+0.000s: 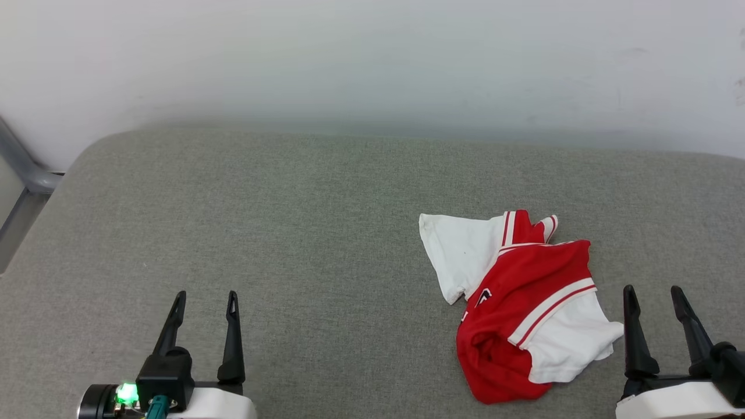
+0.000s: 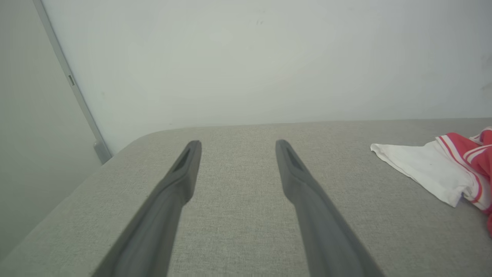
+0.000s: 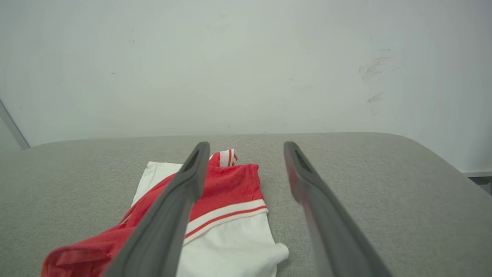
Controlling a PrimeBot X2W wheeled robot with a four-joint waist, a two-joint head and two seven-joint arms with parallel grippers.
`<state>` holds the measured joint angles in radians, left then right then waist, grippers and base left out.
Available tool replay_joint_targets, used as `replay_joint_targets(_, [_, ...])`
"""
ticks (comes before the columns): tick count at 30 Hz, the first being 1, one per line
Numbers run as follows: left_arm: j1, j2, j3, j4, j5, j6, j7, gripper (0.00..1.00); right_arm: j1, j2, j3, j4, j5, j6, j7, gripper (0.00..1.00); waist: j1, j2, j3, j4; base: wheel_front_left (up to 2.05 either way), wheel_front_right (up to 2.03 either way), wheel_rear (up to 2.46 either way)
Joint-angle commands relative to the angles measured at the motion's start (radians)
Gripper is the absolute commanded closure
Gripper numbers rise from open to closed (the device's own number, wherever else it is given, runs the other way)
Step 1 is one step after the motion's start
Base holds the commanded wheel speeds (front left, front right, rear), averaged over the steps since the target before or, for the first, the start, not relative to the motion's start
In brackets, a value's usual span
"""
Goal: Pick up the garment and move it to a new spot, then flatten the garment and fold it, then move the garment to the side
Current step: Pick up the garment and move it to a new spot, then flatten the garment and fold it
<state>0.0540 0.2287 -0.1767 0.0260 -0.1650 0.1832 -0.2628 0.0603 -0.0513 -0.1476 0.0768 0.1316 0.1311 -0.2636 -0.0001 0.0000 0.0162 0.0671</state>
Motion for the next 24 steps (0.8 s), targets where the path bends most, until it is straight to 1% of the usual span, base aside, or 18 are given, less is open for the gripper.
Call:
replay_joint_targets(1, [0.006,-0.009,0.006,0.002,0.010,-0.009,-0.003,0.00,0.007,0.002,0.002,0.002,0.001,-0.001,-0.002,0.00,0.0001,0.0000,-0.001,0.000,0.00,0.00,0.00])
replay_joint_targets(5, [0.014,-0.032,0.025,0.013,0.043,-0.041,-0.003,0.00,0.014,0.002,0.005,0.003,-0.005,-0.001,-0.002,0.00,0.0001,0.0000,-0.005,-0.001,0.00,0.00,0.00])
replay_joint_targets(6, [0.018,-0.047,0.036,0.017,0.051,-0.050,-0.003,0.00,0.016,0.002,0.005,0.002,-0.007,-0.001,-0.002,0.00,0.0001,0.0000,-0.006,-0.001,0.00,0.00,0.00])
replay_joint_targets(9, [0.021,-0.049,0.044,0.018,0.072,-0.057,-0.003,0.00,0.019,0.002,0.006,0.003,-0.009,-0.001,-0.002,0.00,0.0001,0.0000,-0.008,-0.001,0.00,0.00,0.00])
replay_joint_targets(10, [0.026,-0.063,0.050,0.022,0.077,-0.065,-0.003,0.00,0.020,0.002,0.006,0.004,-0.011,-0.001,-0.002,0.00,0.0001,0.0000,-0.009,-0.001,0.00,0.00,0.00])
replay_joint_targets(18, [0.034,-0.086,0.078,0.034,0.103,-0.094,-0.003,0.00,0.023,0.002,0.008,0.006,-0.011,-0.001,-0.002,0.00,0.0001,0.0000,-0.013,0.001,0.00,0.00,0.00])
replay_joint_targets(24, [0.040,-0.099,0.093,0.043,0.117,-0.106,-0.003,0.00,0.022,0.002,0.012,0.010,-0.012,-0.001,-0.002,0.00,0.0001,0.0000,-0.016,0.000,0.00,0.00,0.00])
